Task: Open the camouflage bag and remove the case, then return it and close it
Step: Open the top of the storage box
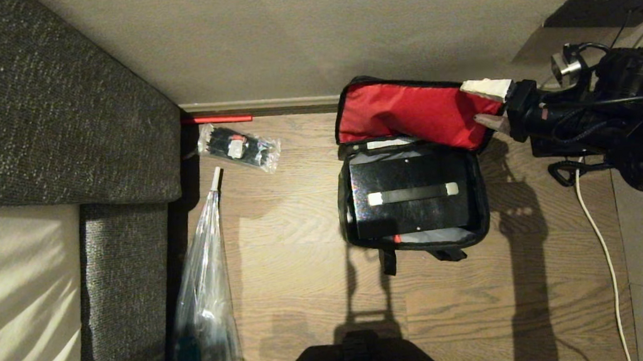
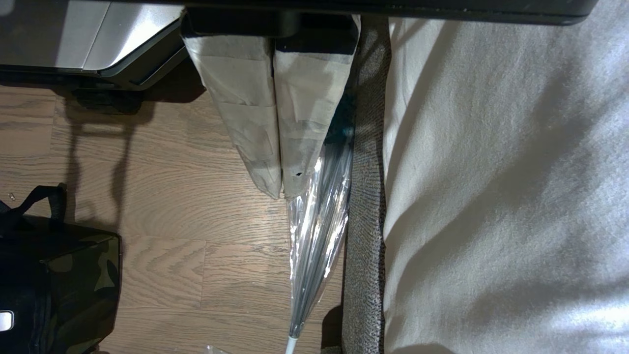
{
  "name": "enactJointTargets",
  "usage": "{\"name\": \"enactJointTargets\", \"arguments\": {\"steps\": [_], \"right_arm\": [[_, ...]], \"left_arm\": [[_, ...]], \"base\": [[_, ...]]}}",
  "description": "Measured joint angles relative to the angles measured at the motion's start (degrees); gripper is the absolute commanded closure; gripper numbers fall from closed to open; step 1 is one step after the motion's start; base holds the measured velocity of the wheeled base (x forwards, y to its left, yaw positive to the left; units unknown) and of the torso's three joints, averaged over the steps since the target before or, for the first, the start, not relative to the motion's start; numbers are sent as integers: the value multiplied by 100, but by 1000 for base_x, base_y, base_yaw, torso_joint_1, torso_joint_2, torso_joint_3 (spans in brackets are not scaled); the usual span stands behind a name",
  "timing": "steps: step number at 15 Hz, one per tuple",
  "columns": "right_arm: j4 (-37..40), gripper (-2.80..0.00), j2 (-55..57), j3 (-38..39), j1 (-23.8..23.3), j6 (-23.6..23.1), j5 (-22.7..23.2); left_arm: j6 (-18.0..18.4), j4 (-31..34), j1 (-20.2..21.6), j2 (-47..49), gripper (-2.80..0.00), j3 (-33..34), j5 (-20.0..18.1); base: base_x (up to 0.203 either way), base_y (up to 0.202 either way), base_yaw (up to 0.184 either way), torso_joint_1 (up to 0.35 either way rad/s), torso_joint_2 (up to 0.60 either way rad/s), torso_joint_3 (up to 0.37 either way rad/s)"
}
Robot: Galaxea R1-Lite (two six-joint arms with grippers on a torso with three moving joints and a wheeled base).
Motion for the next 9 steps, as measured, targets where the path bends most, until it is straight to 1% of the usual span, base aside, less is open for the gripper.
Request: {"name": "enactJointTargets", "arguments": {"steps": [5,7,9], "right_arm": [[37,-280,7,238,123,-100,-5],[63,-280,49,351,201,-357,-19],[89,-280,113,379,236,-595,-139]], "left_arm": [[0,0,0,0,0,0,-2],[0,0,0,0,0,0,-2],[1,0,0,0,0,0,-3]], "base": [[0,0,0,0,0,0],[0,0,0,0,0,0],[0,0,0,0,0,0]]}}
